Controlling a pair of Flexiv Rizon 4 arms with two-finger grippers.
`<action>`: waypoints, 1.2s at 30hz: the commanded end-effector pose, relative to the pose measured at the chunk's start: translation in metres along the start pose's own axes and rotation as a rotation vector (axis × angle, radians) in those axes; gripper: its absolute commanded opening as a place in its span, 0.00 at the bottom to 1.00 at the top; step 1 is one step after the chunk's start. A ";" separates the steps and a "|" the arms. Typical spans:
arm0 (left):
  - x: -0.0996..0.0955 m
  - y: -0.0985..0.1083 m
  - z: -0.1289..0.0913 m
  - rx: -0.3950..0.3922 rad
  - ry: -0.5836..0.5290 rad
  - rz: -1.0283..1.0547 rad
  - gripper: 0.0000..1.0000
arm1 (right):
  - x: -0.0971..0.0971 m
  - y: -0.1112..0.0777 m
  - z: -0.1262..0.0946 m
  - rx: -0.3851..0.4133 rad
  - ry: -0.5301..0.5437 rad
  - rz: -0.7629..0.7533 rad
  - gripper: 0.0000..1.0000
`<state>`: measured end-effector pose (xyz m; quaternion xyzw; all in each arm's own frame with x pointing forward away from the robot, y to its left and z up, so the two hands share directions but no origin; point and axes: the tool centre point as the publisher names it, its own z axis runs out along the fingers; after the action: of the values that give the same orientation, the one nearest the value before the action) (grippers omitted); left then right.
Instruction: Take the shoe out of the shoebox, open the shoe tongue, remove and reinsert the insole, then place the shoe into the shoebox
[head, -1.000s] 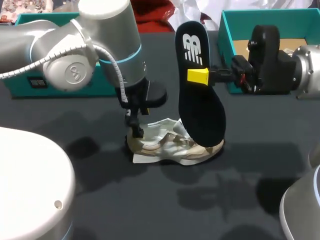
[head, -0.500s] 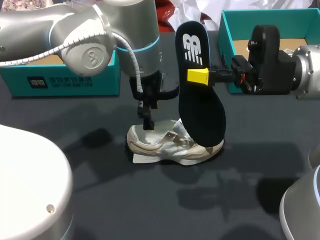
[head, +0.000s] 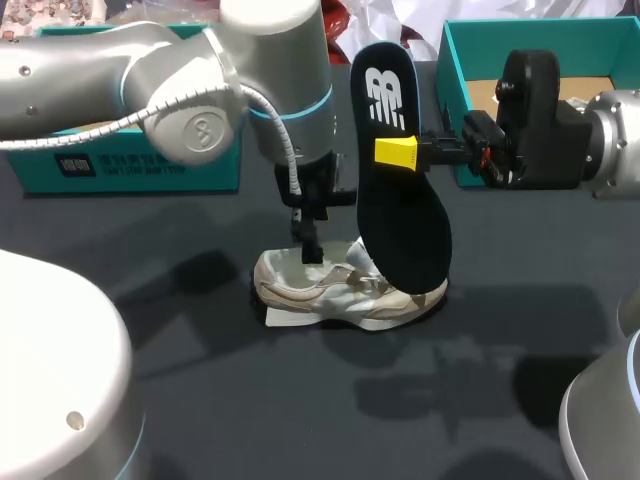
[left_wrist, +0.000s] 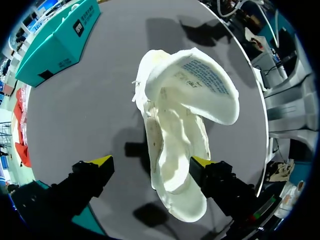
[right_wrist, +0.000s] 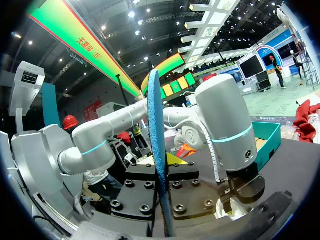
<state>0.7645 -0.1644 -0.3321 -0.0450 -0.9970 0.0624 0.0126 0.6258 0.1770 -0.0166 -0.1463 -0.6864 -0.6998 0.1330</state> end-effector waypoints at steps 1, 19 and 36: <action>-0.007 -0.010 0.016 -0.013 0.007 -0.004 0.93 | 0.000 -0.001 0.002 -0.002 -0.002 0.000 0.00; -0.003 -0.022 0.048 -0.049 0.047 -0.026 0.68 | 0.000 -0.001 0.002 -0.002 -0.002 0.000 0.00; 0.009 -0.018 0.048 -0.031 0.075 -0.027 0.00 | 0.000 -0.001 0.002 -0.002 -0.002 0.000 0.00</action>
<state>0.7537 -0.1902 -0.3797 -0.0320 -0.9974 0.0424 0.0492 0.6258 0.1770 -0.0167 -0.1463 -0.6864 -0.6998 0.1330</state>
